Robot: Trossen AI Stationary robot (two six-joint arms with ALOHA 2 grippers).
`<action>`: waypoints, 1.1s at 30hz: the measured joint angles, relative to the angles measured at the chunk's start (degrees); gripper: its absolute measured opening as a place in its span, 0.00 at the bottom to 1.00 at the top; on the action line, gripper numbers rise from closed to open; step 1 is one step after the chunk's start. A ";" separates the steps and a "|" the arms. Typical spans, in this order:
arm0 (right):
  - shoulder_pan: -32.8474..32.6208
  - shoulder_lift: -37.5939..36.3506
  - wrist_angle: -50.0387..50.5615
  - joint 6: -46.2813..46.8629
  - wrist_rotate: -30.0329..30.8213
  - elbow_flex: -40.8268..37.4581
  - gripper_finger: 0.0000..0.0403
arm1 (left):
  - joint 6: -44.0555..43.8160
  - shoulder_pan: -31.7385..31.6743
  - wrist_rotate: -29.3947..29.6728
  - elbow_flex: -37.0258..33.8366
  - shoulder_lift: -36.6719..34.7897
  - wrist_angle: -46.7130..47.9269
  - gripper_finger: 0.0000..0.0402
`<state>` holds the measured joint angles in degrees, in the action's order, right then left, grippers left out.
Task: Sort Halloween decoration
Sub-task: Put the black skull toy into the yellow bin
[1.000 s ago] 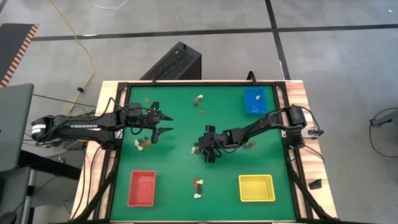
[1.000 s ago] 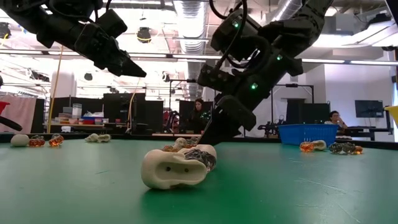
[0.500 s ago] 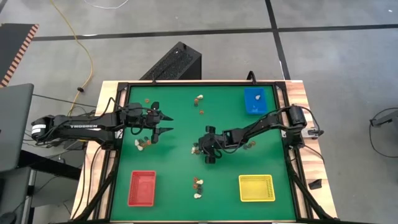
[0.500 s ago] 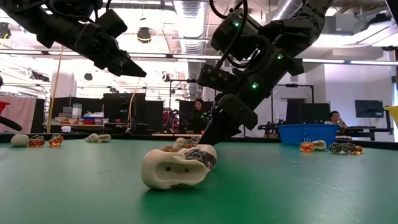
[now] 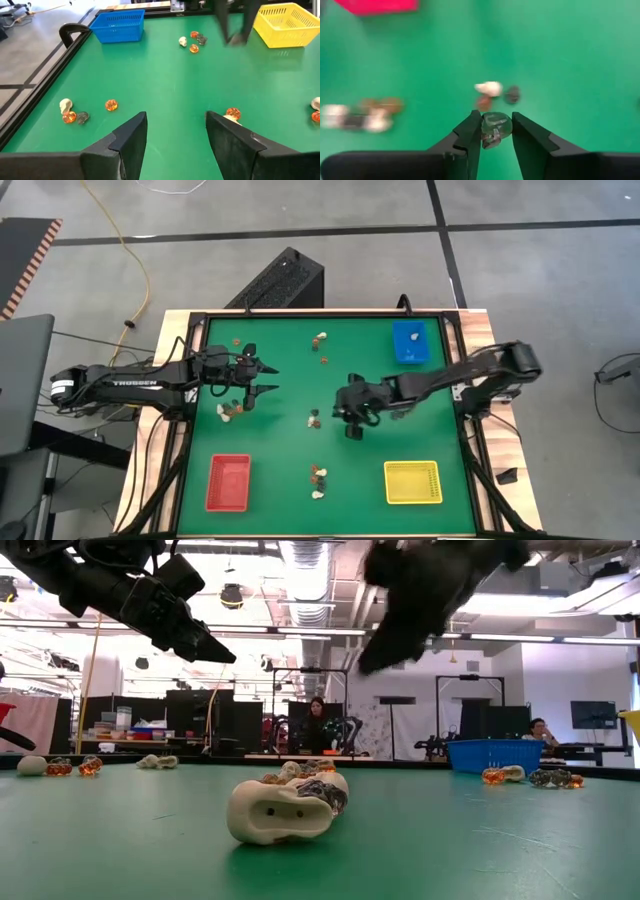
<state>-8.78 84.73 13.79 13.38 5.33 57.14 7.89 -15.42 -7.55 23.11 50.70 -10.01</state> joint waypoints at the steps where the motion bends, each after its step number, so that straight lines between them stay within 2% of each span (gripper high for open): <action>1: -1.02 -1.89 2.24 2.18 -0.69 0.00 0.32 | -0.01 0.00 0.00 0.00 0.00 -0.13 0.48; 5: -7.07 -8.22 8.71 12.64 -0.97 -0.01 0.32 | -0.05 0.00 0.00 0.00 0.00 -0.23 0.48; 9: -14.94 -11.59 12.24 25.09 0.39 0.00 0.32 | -0.27 0.00 -0.02 0.00 0.00 -0.20 0.48; 15: -26.56 -11.20 20.83 45.51 5.50 0.00 0.32 | -4.28 0.34 -0.62 0.00 0.00 0.41 0.48; 18: -30.65 -9.35 25.80 54.36 6.20 -0.04 0.32 | -7.78 1.95 -1.86 -1.09 0.00 -0.77 0.48; 25: -35.70 -3.77 29.10 63.66 5.29 -0.04 0.32 | -12.54 8.12 -1.92 -2.91 0.02 -1.42 0.48; 29: -36.72 -0.47 29.10 66.80 0.78 -0.04 0.32 | -13.75 12.17 0.91 -2.93 0.02 -1.54 0.48; 33: -37.13 1.96 29.21 68.72 -1.23 -0.04 0.32 | -14.02 15.71 5.55 -2.93 0.02 -2.26 0.48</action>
<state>-45.91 86.69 43.00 82.10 4.10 57.10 -6.13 0.29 -2.00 20.18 50.72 -12.28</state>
